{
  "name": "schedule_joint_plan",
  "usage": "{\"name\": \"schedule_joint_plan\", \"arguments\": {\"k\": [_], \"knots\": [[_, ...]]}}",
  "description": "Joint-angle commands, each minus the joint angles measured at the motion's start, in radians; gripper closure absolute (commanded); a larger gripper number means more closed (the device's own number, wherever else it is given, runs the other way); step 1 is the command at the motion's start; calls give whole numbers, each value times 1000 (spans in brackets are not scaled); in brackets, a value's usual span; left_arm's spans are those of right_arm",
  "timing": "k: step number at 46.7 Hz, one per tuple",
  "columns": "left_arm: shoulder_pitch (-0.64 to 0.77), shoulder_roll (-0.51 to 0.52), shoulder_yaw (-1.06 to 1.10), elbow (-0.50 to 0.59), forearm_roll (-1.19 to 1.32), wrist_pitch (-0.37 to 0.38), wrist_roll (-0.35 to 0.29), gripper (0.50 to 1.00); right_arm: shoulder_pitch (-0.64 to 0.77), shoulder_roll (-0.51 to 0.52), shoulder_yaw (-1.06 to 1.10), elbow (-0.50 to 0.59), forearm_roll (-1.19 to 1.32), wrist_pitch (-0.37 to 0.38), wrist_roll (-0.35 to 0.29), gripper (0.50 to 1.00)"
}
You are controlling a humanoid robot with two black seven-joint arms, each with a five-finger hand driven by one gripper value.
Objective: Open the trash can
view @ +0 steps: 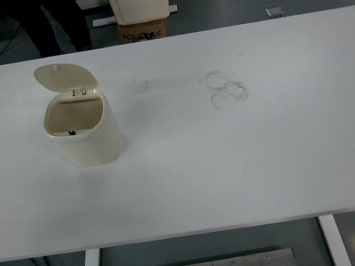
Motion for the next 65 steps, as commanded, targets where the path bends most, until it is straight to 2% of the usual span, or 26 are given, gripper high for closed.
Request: {"name": "schedule_joint_plan", "arguments": {"k": [1, 18, 29, 65], "knots": [[48, -8, -54, 32, -16, 0, -1, 500, 0, 0, 0, 0, 0, 0, 0, 509], [246, -19, -304, 80, -22, 0, -2, 500, 0, 0, 0, 0, 0, 0, 0, 509], [341, -83, -439, 118, -23, 0, -2, 500, 0, 0, 0, 0, 0, 0, 0, 509], [401, -203, -537, 124, -94, 0, -2, 500, 0, 0, 0, 0, 0, 0, 0, 509]]}}
